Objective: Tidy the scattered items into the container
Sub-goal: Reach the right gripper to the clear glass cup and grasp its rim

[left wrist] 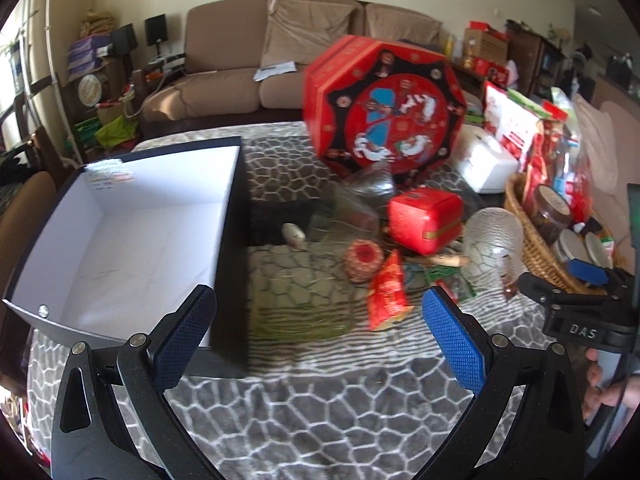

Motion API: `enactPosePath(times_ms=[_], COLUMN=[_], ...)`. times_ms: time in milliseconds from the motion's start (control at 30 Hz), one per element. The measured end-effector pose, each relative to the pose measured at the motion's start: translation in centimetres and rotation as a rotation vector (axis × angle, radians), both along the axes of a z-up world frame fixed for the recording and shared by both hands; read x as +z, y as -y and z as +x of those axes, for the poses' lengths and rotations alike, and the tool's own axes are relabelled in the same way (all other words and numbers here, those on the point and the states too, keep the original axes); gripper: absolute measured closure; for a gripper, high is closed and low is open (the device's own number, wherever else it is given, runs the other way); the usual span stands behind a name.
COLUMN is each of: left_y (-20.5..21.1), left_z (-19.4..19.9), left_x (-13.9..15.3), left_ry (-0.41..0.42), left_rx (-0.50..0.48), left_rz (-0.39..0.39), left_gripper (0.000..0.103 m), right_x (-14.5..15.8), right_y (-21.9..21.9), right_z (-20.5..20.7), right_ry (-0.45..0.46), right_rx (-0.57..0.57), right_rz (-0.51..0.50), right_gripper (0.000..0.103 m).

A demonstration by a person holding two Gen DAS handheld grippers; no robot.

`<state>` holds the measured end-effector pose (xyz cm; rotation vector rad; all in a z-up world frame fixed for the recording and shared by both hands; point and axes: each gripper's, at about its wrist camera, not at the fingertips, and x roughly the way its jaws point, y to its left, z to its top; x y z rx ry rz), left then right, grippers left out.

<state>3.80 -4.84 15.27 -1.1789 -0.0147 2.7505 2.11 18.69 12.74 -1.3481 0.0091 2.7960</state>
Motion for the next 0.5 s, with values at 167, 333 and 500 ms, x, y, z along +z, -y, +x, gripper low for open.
enactPosePath(times_ms=[167,333,500], left_y=[-4.8,-11.0,-14.1], left_z=[-0.7,-2.1,-4.3], left_x=[-1.4,-3.0,-4.5], left_ry=[-0.014,-0.055,-0.050], left_rx=[-0.116,-0.279,-0.331], left_rz=[0.021,-0.004,-0.044], left_gripper=[0.000,0.000,0.013], right_x=[-2.4,-4.7,-6.4], right_y=[-3.2,-4.5,-5.2], right_z=[0.0,-0.7,-2.0], right_ry=[0.025,0.056,0.090], right_rx=[-0.028,-0.024,-0.034], right_rz=[-0.033,-0.124,-0.162], right_gripper=[0.007,0.013,0.020])
